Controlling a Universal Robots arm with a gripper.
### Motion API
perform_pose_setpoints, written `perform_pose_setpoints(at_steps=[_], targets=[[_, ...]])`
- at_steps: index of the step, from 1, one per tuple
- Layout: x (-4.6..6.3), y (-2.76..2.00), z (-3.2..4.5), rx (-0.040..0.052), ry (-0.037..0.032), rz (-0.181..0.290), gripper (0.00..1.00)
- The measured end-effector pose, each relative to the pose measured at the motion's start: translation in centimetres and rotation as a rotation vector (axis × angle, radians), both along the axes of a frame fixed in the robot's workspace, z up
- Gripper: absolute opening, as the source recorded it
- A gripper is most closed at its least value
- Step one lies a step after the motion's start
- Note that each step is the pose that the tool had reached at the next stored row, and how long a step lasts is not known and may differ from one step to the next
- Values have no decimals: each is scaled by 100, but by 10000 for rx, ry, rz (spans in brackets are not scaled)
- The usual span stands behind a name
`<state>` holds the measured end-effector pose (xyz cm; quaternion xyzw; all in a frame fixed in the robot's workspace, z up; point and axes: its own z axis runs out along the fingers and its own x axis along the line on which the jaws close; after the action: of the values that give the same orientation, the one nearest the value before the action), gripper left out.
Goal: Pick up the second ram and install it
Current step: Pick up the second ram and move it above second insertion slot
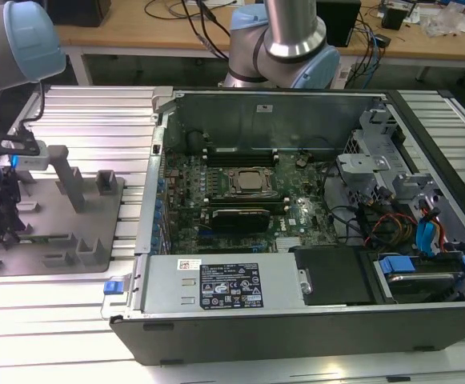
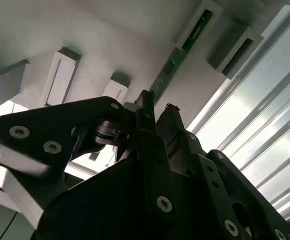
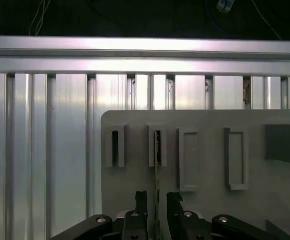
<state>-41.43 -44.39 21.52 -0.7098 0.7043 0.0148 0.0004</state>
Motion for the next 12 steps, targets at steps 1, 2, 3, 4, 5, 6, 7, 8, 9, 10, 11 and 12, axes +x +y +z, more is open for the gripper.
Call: perform_pose_setpoints(at_steps=[1,2,3,4,5,6,7,8,9,10,11,12], targets=[[-5,0,-15,1,-1,8,28],[-8,1,-30,1,-1,16,28],[-9,1,-43,1,-2,24,28],[-10,2,-53,1,-1,27,28],[-10,4,-77,1,-1,29,28],[-11,5,-80,0,0,30,28],[-11,5,-80,-1,1,29,28],[-11,5,-81,0,0,30,28],[-11,5,-81,0,0,29,28],[-11,5,-82,0,0,29,27],[-11,5,-82,0,0,29,19],[-11,5,-82,1,0,29,19]])
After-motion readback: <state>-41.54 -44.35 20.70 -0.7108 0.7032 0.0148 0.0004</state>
